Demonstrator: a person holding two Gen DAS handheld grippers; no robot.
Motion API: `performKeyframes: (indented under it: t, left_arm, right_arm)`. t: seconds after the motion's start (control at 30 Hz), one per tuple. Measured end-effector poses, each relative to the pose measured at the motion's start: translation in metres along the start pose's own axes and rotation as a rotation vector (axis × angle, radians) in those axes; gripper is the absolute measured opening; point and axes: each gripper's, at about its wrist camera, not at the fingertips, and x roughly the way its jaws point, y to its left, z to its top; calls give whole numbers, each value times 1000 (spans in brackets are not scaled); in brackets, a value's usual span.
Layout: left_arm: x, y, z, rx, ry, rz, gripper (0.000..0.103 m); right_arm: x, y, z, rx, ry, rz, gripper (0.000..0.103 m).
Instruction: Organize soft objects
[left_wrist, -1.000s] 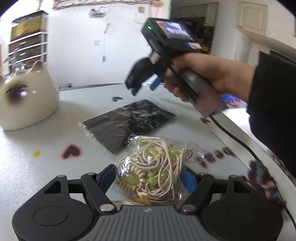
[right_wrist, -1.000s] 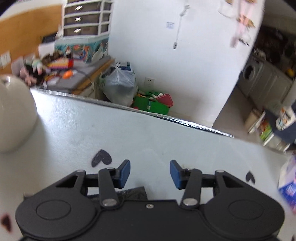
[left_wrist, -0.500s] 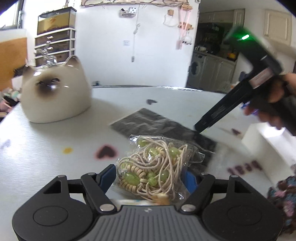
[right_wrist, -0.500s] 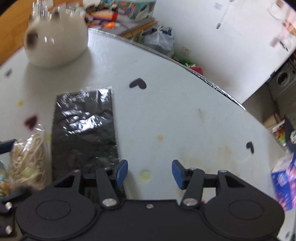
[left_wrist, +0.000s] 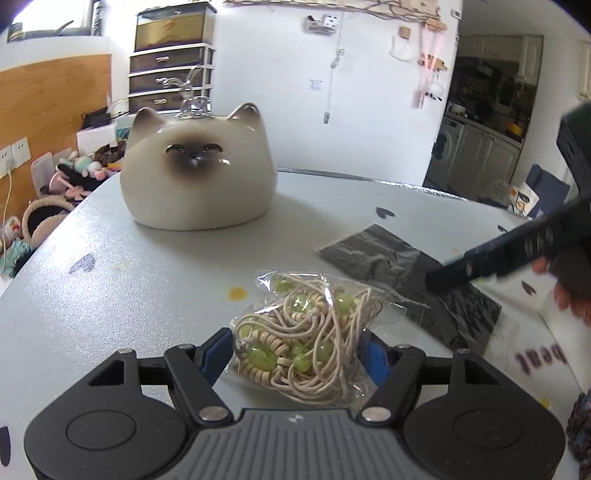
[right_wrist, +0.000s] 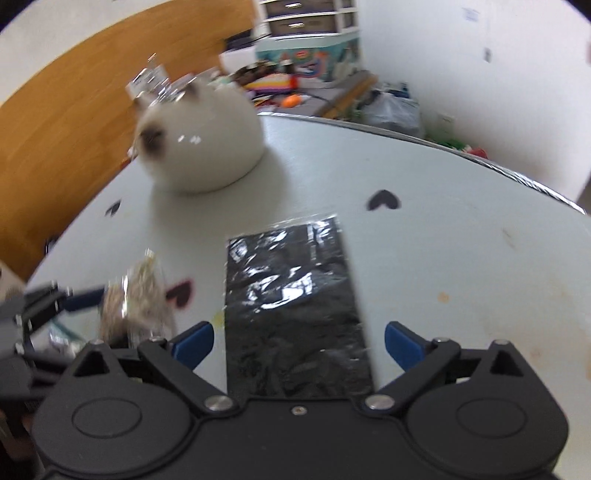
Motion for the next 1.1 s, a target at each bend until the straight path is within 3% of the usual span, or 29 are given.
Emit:
performKeyframes:
  t: [0.13,0.27,0.43,0.57,0.73,1.1]
  left_arm:
    - [-2,2,0,-17,-8,-1,71]
    - [-2,3,0,-46,-16,-3,71]
    - [-2,3,1,-64,-25,1,71]
    - [-4,4,-1,-81,-28,-2,71]
    - [-4,5,0,-92,-29,-1,71]
    - [-6,3,2,-97,-37,-11,71]
  right_arm:
    - [11,15,-4,-91,20,-45,103]
    - [20,20,-11,-102,52,-24,103]
    - [22,35,-22,-218,61,-53,103]
    - [21,38,-25,-196,52,-74,101]
    - [16,39,-28,-199,43,-69,88]
    - [0,48,-43,-194,-8,-67,45]
